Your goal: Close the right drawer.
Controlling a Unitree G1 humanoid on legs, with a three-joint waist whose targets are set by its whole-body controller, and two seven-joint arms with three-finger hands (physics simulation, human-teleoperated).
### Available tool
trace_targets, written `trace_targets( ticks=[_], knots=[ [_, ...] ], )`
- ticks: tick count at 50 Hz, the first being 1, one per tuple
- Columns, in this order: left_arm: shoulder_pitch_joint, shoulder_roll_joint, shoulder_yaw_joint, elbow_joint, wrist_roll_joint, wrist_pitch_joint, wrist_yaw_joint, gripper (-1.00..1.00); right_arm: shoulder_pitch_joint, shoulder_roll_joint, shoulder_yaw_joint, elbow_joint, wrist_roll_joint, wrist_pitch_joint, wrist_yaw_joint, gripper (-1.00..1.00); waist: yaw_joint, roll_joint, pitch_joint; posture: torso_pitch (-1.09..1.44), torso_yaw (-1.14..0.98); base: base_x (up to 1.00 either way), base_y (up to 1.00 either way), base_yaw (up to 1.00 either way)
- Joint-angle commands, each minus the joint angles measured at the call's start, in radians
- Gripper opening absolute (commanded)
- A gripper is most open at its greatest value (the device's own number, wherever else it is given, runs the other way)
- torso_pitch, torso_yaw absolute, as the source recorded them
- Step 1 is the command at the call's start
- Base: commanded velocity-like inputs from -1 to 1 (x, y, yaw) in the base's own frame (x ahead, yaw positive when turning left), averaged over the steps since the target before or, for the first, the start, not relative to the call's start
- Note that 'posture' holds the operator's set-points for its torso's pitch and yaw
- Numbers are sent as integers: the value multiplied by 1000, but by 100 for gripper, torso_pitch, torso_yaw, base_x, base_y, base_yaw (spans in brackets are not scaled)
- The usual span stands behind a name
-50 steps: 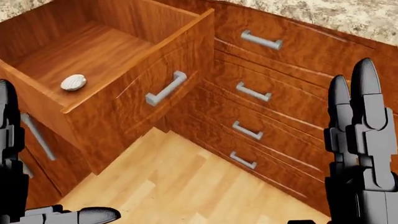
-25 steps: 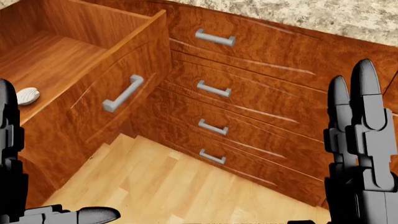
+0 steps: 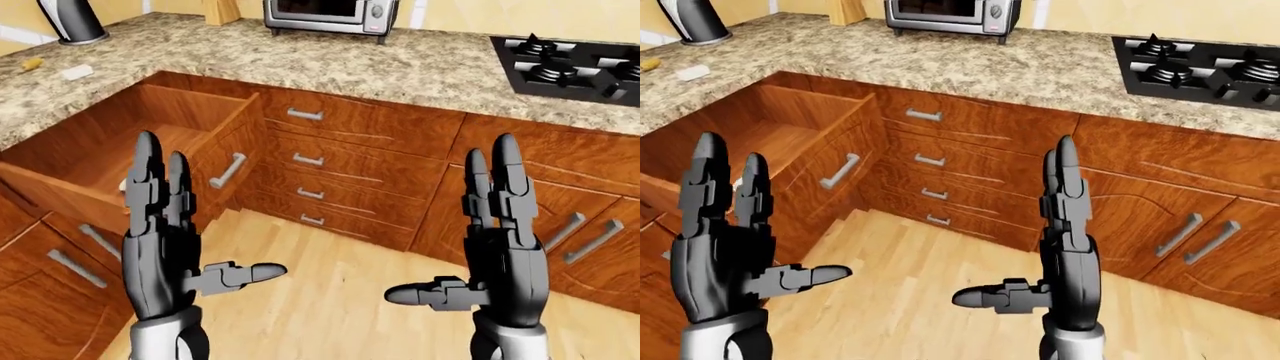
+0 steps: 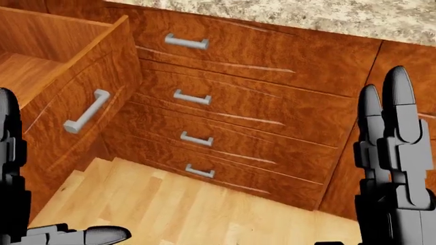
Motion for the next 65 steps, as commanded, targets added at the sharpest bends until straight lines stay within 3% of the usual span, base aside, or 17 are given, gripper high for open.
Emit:
trace_targets(
  ticks=[1,3,4,6,7,10,14,16,18,19,20,21,27,29,31,38,65],
  knots=[
    [-11,4,5,-34,-2,-24,2,100,-10,2,4,-35,1,-25,0,100,2,-1,-5,0,0,0,0,-23],
    [-10,4,5,-35,-2,-24,2,100,-10,2,3,-36,2,-25,-1,100,3,38,-9,0,0,0,0,-24],
    [-9,3,5,-35,-2,-24,2,100,-10,2,4,-35,2,-25,-1,100,5,72,-22,0,0,0,0,-24],
    [-10,3,6,-36,-3,-23,2,100,-10,2,4,-35,2,-25,-1,100,15,44,-10,0,0,0,0,-23],
    [-10,3,6,-34,-3,-24,2,100,-11,2,3,-33,3,-25,-1,100,10,48,-6,0,0,0,0,-23],
    [-9,3,6,-35,-4,-25,2,100,-12,2,4,-32,2,-25,-1,100,7,28,-20,0,0,0,0,-23],
    [-7,3,3,-32,-2,-29,1,100,-11,2,5,-31,2,-26,-1,100,10,-11,-16,0,0,0,0,-24],
    [-9,3,4,-28,-2,-31,1,100,-11,1,4,-32,2,-26,-1,100,11,-43,-19,0,0,0,0,-24],
    [-9,3,5,-29,-3,-30,1,100,-10,1,4,-31,2,-27,0,100,3,-109,-41,0,0,0,0,-24],
    [-9,3,5,-31,-4,-29,1,100,-10,1,4,-31,3,-27,0,100,-7,-60,-25,0,0,0,0,-23],
    [-9,3,6,-31,-3,-29,1,100,-10,1,4,-31,3,-28,0,100,-2,-71,-25,0,0,0,0,-24],
    [-9,3,5,-30,-3,-29,1,100,-10,1,5,-31,2,-28,0,100,-7,-66,-27,0,0,0,0,-23],
    [-9,3,5,-34,-3,-28,1,100,-9,2,4,-33,4,-26,0,100,1,-13,-8,0,0,0,0,-23],
    [-9,3,6,-32,-3,-29,1,100,-10,2,3,-32,7,-22,0,100,3,15,-5,0,0,0,0,-23],
    [-9,3,5,-31,-2,-29,1,100,-11,2,2,-32,9,-21,0,100,1,61,-14,0,0,0,0,-7],
    [-7,3,3,-34,-2,-28,1,100,-11,1,4,-37,6,-14,1,100,-1,-23,-35,0,0,0,0,0],
    [-6,3,4,-34,-3,-30,1,100,-16,4,-3,-39,26,10,-1,100,5,-22,-63,0,0,0,0,0]
  ],
)
